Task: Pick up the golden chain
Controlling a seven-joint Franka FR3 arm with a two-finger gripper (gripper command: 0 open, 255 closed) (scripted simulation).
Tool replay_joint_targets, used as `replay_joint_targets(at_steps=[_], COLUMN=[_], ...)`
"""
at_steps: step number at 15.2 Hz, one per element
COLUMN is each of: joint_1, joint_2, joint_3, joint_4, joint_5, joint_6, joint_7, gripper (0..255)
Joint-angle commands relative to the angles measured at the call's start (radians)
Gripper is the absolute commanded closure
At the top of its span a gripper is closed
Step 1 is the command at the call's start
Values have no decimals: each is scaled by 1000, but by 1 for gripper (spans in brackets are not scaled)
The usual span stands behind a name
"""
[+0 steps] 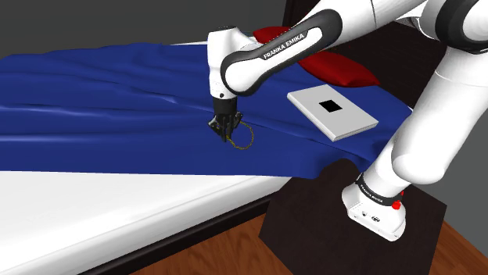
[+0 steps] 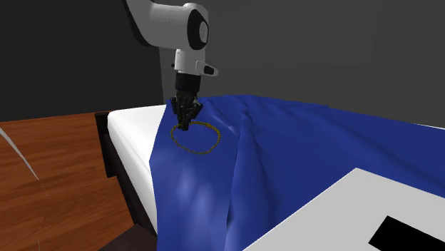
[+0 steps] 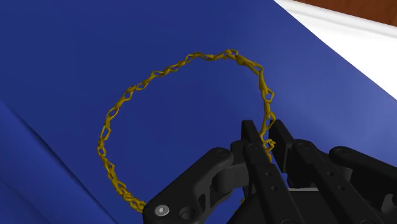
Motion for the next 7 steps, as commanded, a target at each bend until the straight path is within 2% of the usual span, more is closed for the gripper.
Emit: replay_joint_targets(at_steps=[1,7], joint_1=[-1,-4], joint_2=[-12,-39], joint_3=[1,1], joint_4=[16,43], joint_5=[3,12], joint_6=[-28,-80], joint_7=[0,0], gripper=[255,255])
